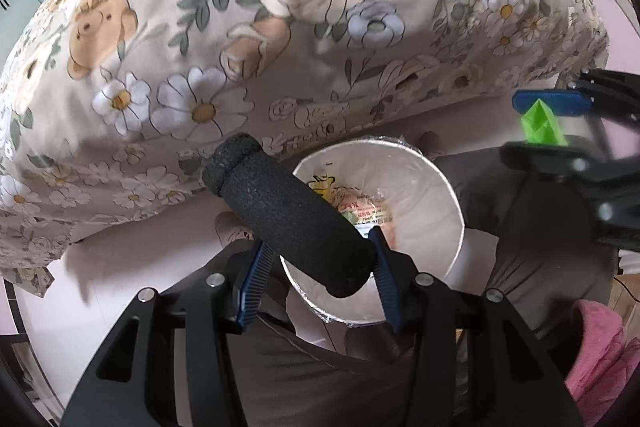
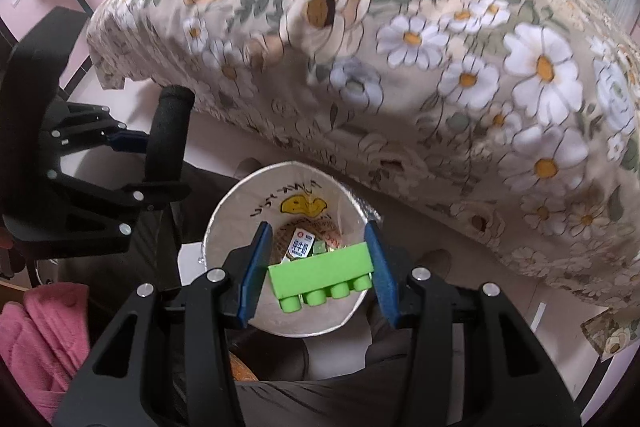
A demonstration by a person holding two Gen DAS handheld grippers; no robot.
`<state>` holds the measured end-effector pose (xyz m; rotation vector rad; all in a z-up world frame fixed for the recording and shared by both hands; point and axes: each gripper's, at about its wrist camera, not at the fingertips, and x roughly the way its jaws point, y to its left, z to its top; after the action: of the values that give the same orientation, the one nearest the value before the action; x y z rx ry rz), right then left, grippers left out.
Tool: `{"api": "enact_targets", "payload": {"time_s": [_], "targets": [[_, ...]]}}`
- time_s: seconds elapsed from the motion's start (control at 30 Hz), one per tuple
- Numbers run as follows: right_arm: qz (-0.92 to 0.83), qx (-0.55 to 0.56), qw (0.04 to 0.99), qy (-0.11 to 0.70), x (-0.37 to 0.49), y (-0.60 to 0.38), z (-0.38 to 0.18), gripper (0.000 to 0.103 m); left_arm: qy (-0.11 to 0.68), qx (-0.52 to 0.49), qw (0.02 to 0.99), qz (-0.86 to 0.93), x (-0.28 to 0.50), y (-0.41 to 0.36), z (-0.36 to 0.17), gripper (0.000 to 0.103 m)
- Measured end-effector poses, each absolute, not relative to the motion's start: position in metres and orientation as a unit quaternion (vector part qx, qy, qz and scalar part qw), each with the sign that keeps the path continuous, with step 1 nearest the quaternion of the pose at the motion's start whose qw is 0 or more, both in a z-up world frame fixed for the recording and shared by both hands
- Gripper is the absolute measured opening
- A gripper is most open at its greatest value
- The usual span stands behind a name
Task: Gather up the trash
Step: 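Carry the black foam tube and green block toward the white bucket, then open left tool over bucket dropping foam tube while right tool drops green block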
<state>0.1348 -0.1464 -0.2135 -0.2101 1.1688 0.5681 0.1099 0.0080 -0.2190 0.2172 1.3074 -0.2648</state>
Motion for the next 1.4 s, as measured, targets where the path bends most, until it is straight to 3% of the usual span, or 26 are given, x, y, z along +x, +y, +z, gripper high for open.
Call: {"api": "enact_targets", "payload": {"time_s": [0.83, 1.4], "targets": [[0.236, -0.140, 0.734, 0.621, 0.141, -0.115, -0.340, 0.049, 0.652, 0.080, 0.749, -0.085, 0.133, 0.006, -0.318, 0.051], [0.240, -0.083, 0.676, 0.692, 0.146, -0.104, -0.407, 0.049, 0.690, 0.061, 0.715, -0.095, 0.139, 0.000, -0.372, 0.051]]}}
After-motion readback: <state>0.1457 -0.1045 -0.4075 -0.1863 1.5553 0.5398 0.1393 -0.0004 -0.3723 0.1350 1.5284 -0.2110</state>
